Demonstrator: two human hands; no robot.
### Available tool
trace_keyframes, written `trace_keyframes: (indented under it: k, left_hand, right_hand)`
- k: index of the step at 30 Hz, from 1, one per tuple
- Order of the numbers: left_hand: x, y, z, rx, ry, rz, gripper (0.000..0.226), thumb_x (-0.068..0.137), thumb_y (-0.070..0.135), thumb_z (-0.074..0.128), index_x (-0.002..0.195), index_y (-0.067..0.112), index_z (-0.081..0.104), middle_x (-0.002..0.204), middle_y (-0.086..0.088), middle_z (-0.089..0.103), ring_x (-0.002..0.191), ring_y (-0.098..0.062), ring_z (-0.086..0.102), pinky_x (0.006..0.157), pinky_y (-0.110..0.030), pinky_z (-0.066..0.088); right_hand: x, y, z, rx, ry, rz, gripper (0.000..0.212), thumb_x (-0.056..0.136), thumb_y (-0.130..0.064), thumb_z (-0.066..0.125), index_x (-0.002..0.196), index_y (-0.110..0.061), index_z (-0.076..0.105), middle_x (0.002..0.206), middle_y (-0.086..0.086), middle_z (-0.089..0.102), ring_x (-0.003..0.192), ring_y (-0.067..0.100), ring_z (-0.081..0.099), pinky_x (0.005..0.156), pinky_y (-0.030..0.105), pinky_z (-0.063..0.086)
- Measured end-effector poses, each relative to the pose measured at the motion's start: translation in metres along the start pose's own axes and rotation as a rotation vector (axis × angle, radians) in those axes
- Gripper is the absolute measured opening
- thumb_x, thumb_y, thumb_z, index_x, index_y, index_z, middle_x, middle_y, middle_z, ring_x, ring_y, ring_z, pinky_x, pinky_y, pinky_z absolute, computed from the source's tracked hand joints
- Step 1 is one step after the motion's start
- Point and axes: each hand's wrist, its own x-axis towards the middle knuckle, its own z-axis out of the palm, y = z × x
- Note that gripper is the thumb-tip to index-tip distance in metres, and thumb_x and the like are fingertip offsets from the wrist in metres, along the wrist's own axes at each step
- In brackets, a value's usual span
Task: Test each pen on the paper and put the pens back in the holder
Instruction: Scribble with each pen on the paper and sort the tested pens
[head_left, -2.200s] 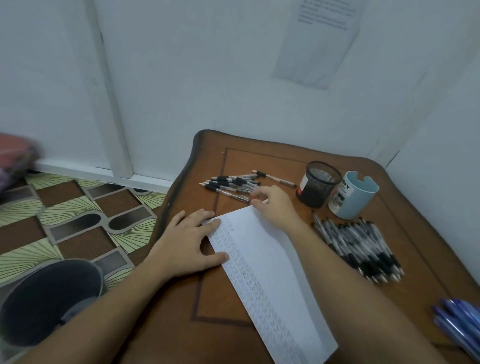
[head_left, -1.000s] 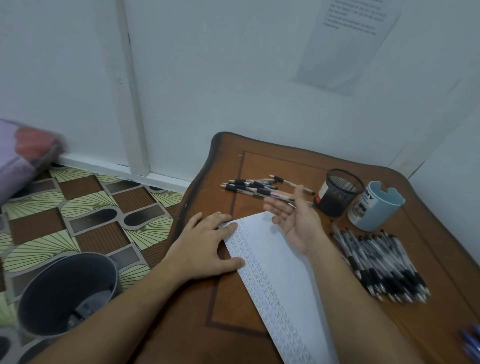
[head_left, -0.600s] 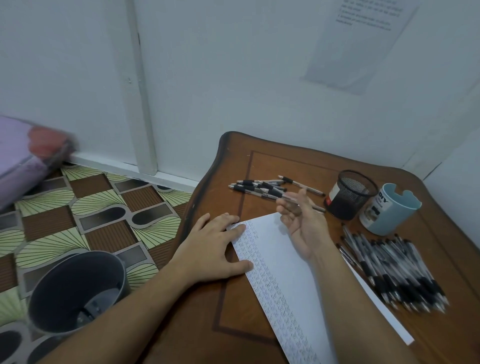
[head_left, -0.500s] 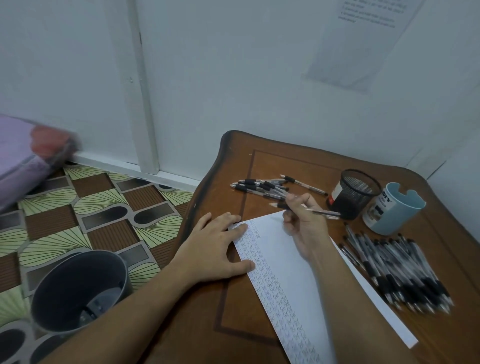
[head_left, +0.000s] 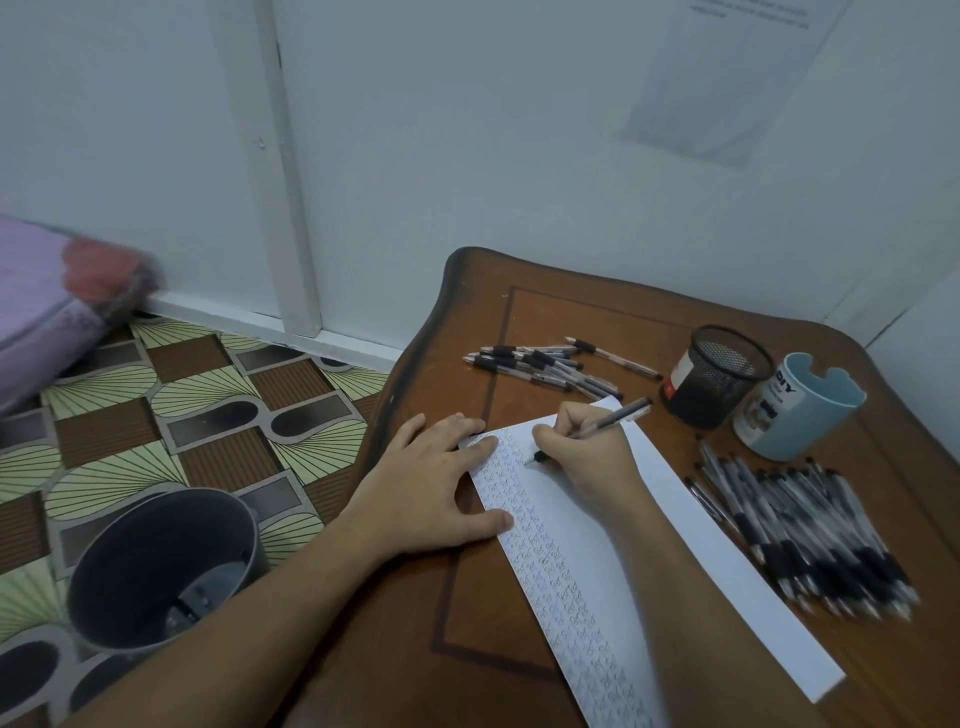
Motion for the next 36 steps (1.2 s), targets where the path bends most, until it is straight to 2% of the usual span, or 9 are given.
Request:
trace_keyframes:
  k: [3, 6, 11, 18, 22, 27, 31, 34, 36]
  left_hand:
    - [-0.0004, 0.0005, -0.0008, -0.003, -0.011, -0.002, 0.09, 0.075, 0.085, 0.034, 0.15, 0.035, 0.026, 0.158, 0.014, 0.016, 0.145, -0.006, 0.005, 0.115, -0.034, -0.01]
    - [-0.0002, 0.0006, -0.0019, -0.011, -0.011, -0.002, 0.088, 0.077, 0.082, 0.039, 0.15, 0.034, 0.027, 0.158, 0.014, 0.016, 0.145, -0.005, 0.005, 0.114, -0.033, -0.011]
    - [-0.0001, -0.0009, -0.0019, -0.021, -0.014, 0.001, 0.091, 0.074, 0.085, 0.034, 0.149, 0.034, 0.028, 0.158, 0.014, 0.018, 0.145, -0.005, 0.007, 0.114, -0.032, -0.01]
    - [0.0012, -0.0022, -0.0011, -0.024, -0.031, -0.005, 0.092, 0.072, 0.086, 0.035, 0.149, 0.035, 0.028, 0.158, 0.015, 0.017, 0.144, -0.004, 0.005, 0.113, -0.03, -0.011]
    - [0.0009, -0.0019, -0.0019, -0.033, -0.019, 0.001, 0.095, 0.069, 0.087, 0.032, 0.148, 0.034, 0.03, 0.157, 0.014, 0.019, 0.144, -0.004, 0.008, 0.115, -0.032, -0.008]
    - [0.0009, -0.0013, -0.0032, -0.042, -0.03, -0.001, 0.1, 0.065, 0.088, 0.025, 0.149, 0.034, 0.03, 0.157, 0.014, 0.018, 0.144, -0.003, 0.006, 0.115, -0.032, -0.008]
    - [0.001, -0.0015, -0.0027, -0.048, -0.023, -0.001, 0.101, 0.064, 0.088, 0.026, 0.149, 0.034, 0.031, 0.157, 0.014, 0.019, 0.144, -0.003, 0.007, 0.116, -0.033, -0.007]
    - [0.0011, -0.0014, -0.0032, -0.051, -0.032, 0.0, 0.101, 0.065, 0.089, 0.026, 0.149, 0.034, 0.03, 0.157, 0.014, 0.019, 0.144, -0.004, 0.007, 0.116, -0.033, -0.007]
    - [0.0012, -0.0017, -0.003, -0.046, -0.036, -0.002, 0.101, 0.064, 0.089, 0.025, 0.149, 0.034, 0.029, 0.157, 0.014, 0.018, 0.144, -0.003, 0.006, 0.116, -0.034, -0.007]
  right_hand:
    - [-0.0029, 0.0009, 0.001, -0.036, -0.002, -0.022, 0.034, 0.084, -0.002, 0.066, 0.058, -0.008, 0.046, 0.053, 0.005, 0.041, 0.053, 0.009, 0.045, 0.05, 0.018, 0.042]
    - [-0.0035, 0.0021, 0.0016, -0.054, 0.004, -0.035, 0.032, 0.083, -0.006, 0.068, 0.058, -0.008, 0.048, 0.053, 0.004, 0.043, 0.058, 0.015, 0.047, 0.057, 0.029, 0.044]
    - [-0.0022, 0.0027, 0.0018, -0.061, 0.0, -0.035, 0.038, 0.083, -0.007, 0.069, 0.054, -0.014, 0.046, 0.051, -0.001, 0.042, 0.058, 0.015, 0.047, 0.06, 0.035, 0.044]
    - [-0.0023, 0.0011, 0.0036, -0.081, 0.005, -0.041, 0.041, 0.085, -0.007, 0.069, 0.053, -0.017, 0.045, 0.05, -0.002, 0.043, 0.057, 0.012, 0.046, 0.056, 0.029, 0.042]
    - [-0.0015, 0.0026, 0.0033, -0.12, 0.0, -0.042, 0.037, 0.085, -0.009, 0.068, 0.056, -0.012, 0.046, 0.052, -0.001, 0.044, 0.059, 0.013, 0.048, 0.057, 0.029, 0.042]
    - [-0.0005, 0.0034, 0.0024, -0.058, 0.007, -0.033, 0.033, 0.084, 0.0, 0.065, 0.059, -0.006, 0.044, 0.051, 0.0, 0.04, 0.048, 0.003, 0.049, 0.052, 0.022, 0.047]
    - [-0.0003, 0.0045, 0.0029, -0.133, 0.006, -0.064, 0.034, 0.085, -0.009, 0.068, 0.058, -0.011, 0.046, 0.051, -0.003, 0.045, 0.054, 0.006, 0.052, 0.057, 0.027, 0.048]
    - [0.0001, 0.0055, 0.0026, -0.063, 0.022, -0.058, 0.033, 0.086, -0.004, 0.066, 0.061, -0.007, 0.045, 0.055, 0.003, 0.043, 0.05, 0.001, 0.049, 0.052, 0.019, 0.046]
    - [-0.0002, 0.0063, 0.0027, -0.061, 0.025, -0.068, 0.037, 0.086, -0.003, 0.066, 0.058, -0.01, 0.044, 0.053, 0.001, 0.042, 0.05, 0.002, 0.048, 0.053, 0.02, 0.047]
